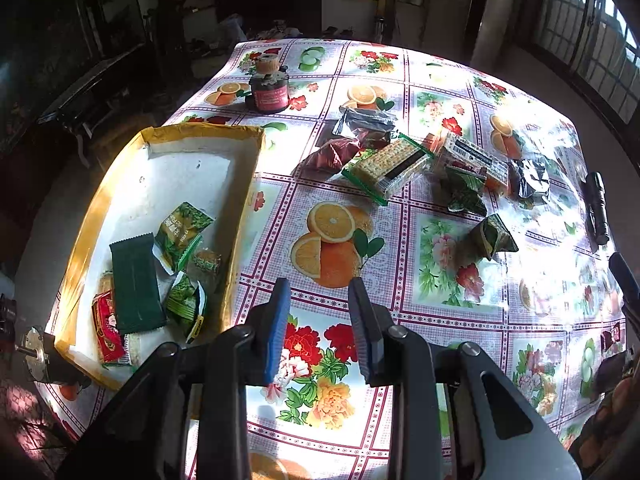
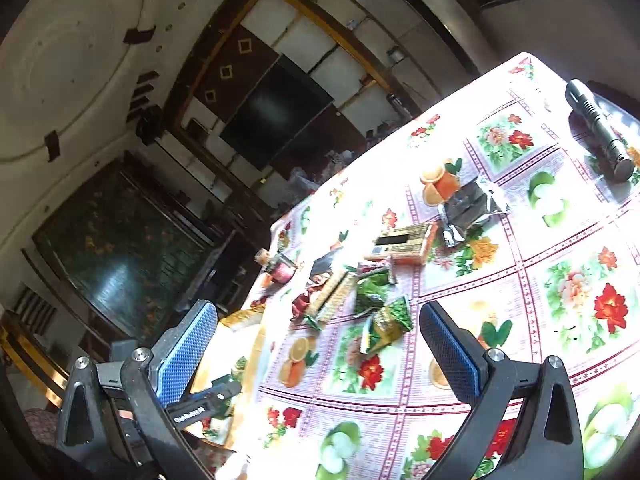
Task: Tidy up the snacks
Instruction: 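Withdraw both tools from the tray back over the snack pile, then reach the left tool to the green-edged cracker pack while the right tool reaches the cream biscuit pack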
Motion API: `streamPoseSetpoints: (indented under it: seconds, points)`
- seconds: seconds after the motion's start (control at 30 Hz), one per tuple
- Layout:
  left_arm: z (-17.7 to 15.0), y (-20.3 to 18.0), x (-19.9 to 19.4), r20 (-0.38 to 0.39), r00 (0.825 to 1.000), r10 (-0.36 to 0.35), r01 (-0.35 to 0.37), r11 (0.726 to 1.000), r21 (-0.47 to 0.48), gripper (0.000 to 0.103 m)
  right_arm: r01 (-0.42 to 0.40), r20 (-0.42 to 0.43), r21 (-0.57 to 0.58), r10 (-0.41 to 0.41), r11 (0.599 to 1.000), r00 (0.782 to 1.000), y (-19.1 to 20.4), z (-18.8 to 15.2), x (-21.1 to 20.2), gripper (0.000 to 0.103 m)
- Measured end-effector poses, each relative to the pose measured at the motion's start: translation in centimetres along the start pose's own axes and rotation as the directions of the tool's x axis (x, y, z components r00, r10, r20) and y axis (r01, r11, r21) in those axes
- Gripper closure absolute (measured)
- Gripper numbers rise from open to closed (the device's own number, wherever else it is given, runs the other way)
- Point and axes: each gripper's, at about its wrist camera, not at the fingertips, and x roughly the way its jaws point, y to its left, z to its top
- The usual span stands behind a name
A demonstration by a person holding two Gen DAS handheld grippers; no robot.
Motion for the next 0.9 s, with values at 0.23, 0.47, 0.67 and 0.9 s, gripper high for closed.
streamPoseSetpoints:
  seconds: [0.23,0.47,0.67,0.9]
  points:
    - [1.4,-1.3,1.4,0.003,1.0,-0.01,0.009,1.0,0.029,0.072,0.15,-0.023,-0.131,-0.154,0.98,0.988,-0.6,-1.0,1.8,0.003]
    - [4.1,-0.3,3.8,-0.004,1.0,-0.027,0.027,1.0,0.007,0.071,0.23,-0.078,-0.242,-0.255,0.943,0.964,-1.3,-1.8,4.2,0.007]
    - [8.7,-1.0,7.2,-0.011,1.0,0.008,-0.009,1.0,-0.023,0.072,0.224,-0.072,-0.189,-0.241,0.956,0.968,-2.7,-0.3,5.2,0.007]
    - [12.0,-3.0,12.1,-0.045,0.999,0.003,-0.004,1.0,-0.028,0.072,0.188,-0.131,-0.26,-0.227,0.947,0.965,-2.3,4.2,11.4,0.007]
